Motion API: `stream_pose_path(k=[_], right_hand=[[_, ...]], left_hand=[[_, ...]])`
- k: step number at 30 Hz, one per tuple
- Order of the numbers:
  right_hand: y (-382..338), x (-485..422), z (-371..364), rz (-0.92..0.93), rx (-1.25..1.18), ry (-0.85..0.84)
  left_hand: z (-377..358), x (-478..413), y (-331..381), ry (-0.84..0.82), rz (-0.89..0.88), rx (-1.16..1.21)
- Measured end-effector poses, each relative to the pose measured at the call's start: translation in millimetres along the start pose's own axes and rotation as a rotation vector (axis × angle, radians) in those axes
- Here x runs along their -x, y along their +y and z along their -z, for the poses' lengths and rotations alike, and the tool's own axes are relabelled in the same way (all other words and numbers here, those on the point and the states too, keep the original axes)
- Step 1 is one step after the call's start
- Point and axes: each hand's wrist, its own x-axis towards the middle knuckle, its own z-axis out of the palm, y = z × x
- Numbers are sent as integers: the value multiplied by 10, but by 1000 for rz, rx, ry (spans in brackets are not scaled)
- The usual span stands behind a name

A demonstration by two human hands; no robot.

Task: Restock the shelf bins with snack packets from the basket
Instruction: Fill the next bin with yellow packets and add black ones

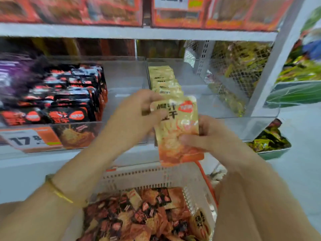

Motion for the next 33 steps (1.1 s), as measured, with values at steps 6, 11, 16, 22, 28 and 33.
stream_pose_path(k=[6,11,16,22,28,33], right_hand=[[-297,-863,846,43,140,454],[153,-1959,1132,-192,541,453],[679,-2689,1139,-272,687,451],[968,-3033,1040,-372,663,605],[947,-2978,1057,-412,751,501],[407,-2408,1103,-350,963,398]], left_hand=[[113,-639,14,175,-137,-470],[-68,-1115,-73,-17,-137,-864],[-198,-1403,-209,-197,-22,-1110],[-203,-1423,-287,-179,-42,-1040],[-204,-1406,-288,-100,-80,-919],[-123,-1031,-214,175,-246,-623]])
